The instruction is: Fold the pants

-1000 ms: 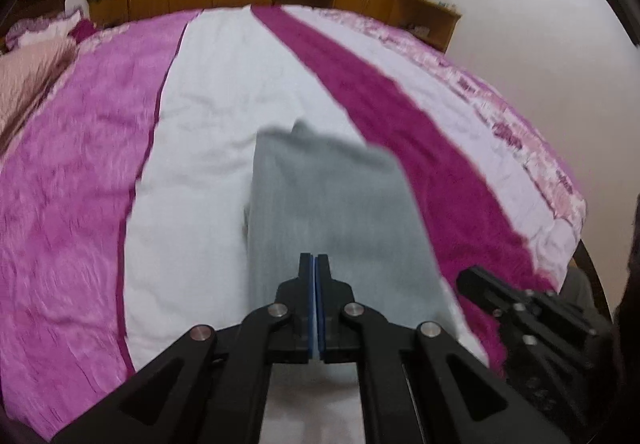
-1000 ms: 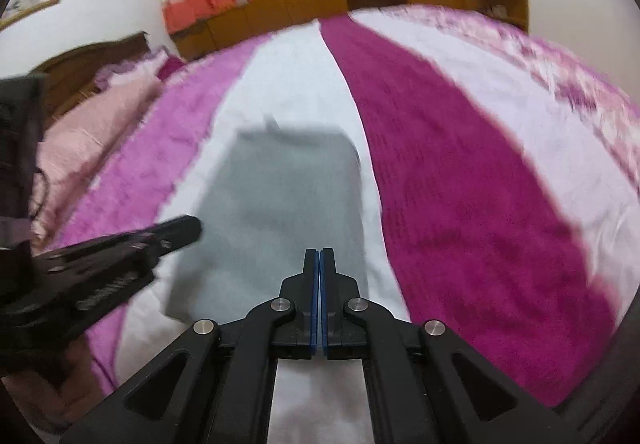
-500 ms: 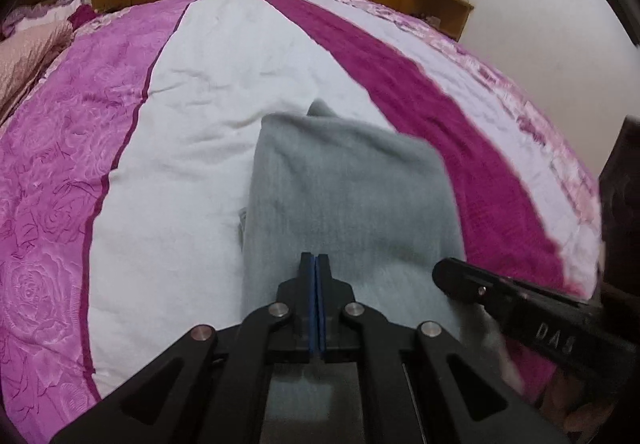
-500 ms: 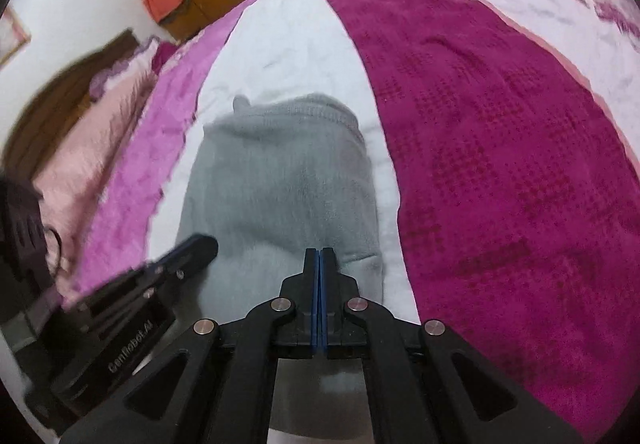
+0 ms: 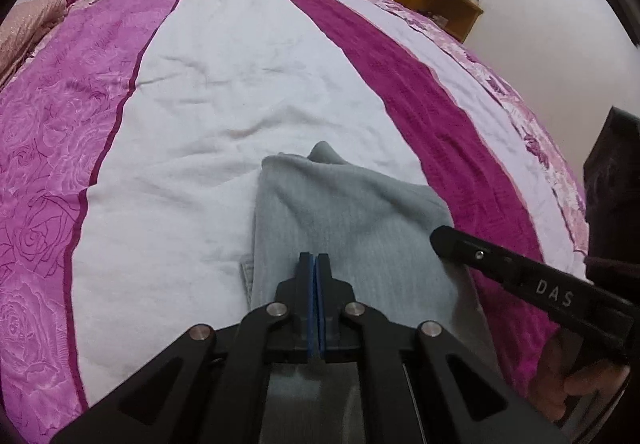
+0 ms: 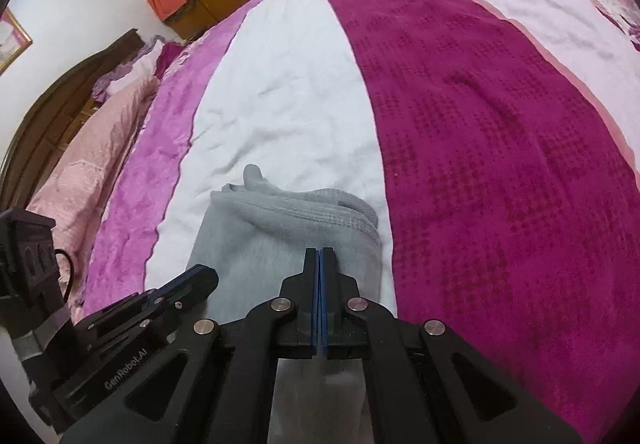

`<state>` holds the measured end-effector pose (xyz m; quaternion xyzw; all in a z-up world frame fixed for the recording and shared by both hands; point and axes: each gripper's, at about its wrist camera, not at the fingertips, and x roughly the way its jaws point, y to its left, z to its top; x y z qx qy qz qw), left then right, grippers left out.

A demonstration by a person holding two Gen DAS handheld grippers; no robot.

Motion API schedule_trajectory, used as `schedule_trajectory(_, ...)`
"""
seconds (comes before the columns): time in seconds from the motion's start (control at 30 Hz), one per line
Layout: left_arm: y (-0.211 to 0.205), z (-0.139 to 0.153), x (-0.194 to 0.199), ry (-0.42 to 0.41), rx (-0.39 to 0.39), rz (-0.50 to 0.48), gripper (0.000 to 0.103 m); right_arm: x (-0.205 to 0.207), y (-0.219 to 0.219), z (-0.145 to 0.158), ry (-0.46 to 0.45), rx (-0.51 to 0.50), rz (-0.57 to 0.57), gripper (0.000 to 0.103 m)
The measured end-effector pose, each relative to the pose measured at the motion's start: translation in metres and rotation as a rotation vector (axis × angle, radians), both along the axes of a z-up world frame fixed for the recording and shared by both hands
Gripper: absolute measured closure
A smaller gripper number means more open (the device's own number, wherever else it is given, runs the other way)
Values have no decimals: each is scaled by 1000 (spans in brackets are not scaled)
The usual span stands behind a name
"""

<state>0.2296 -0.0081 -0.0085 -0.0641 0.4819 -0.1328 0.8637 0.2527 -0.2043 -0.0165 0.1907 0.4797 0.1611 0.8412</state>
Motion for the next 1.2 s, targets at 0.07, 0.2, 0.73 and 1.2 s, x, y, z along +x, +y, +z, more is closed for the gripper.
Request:
schedule_trajectory(0.07,5,8,-4,16,-16,-16,89,-1,-6,6,4,23,23,103)
schedule_trajectory(0.2,24,28,-30,-7,-74,-40,32,-17,-27,14,64,132,110,69)
schedule_trajectory(0.73,23,-36,-16,134,-270,-97,28,-18,-12,-47,167,278,217,57)
schedule_trajectory(1.2,19,32,12,2,-324,14,59,24,-12,28,55,248,247,81)
